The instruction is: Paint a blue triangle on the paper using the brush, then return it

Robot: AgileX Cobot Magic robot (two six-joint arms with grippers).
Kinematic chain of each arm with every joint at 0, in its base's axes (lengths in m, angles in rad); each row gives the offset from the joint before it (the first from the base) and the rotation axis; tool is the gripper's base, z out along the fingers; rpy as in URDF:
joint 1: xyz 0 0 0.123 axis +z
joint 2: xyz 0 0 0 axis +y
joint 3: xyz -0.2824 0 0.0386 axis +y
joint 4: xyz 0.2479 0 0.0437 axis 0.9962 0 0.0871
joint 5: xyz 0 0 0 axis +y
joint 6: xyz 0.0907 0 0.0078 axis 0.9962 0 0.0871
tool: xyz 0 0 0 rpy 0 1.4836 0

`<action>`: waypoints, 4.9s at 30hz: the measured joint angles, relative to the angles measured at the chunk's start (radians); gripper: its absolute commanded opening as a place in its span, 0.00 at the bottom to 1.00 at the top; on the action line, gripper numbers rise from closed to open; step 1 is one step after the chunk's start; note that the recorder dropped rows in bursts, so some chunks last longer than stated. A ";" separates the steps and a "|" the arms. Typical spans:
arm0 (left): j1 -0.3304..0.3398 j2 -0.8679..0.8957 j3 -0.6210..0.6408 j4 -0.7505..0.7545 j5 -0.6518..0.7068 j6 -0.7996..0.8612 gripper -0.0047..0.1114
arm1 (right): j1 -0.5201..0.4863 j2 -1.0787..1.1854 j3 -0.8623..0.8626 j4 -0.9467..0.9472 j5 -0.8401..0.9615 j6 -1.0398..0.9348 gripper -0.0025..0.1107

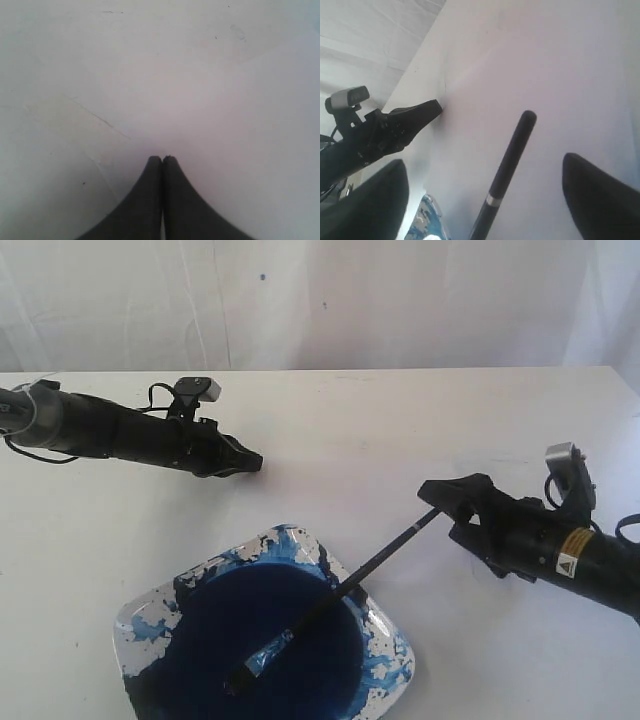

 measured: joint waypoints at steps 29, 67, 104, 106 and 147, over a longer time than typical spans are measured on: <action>0.000 0.000 0.000 0.000 0.000 0.000 0.04 | 0.167 0.043 -0.206 0.018 0.290 0.313 0.29; 0.000 0.000 0.000 0.000 0.000 0.000 0.04 | 0.174 0.066 -0.213 0.250 -0.077 0.227 0.04; 0.000 0.000 0.000 0.000 -0.002 0.000 0.04 | 0.174 0.067 -0.512 0.184 -0.110 -0.040 0.02; 0.000 0.000 0.000 0.000 -0.002 0.000 0.04 | 0.174 0.067 -0.518 0.189 -0.110 -0.057 0.02; 0.000 0.000 0.000 0.000 -0.002 0.000 0.04 | 0.187 0.067 -0.520 0.277 -0.100 -0.117 0.02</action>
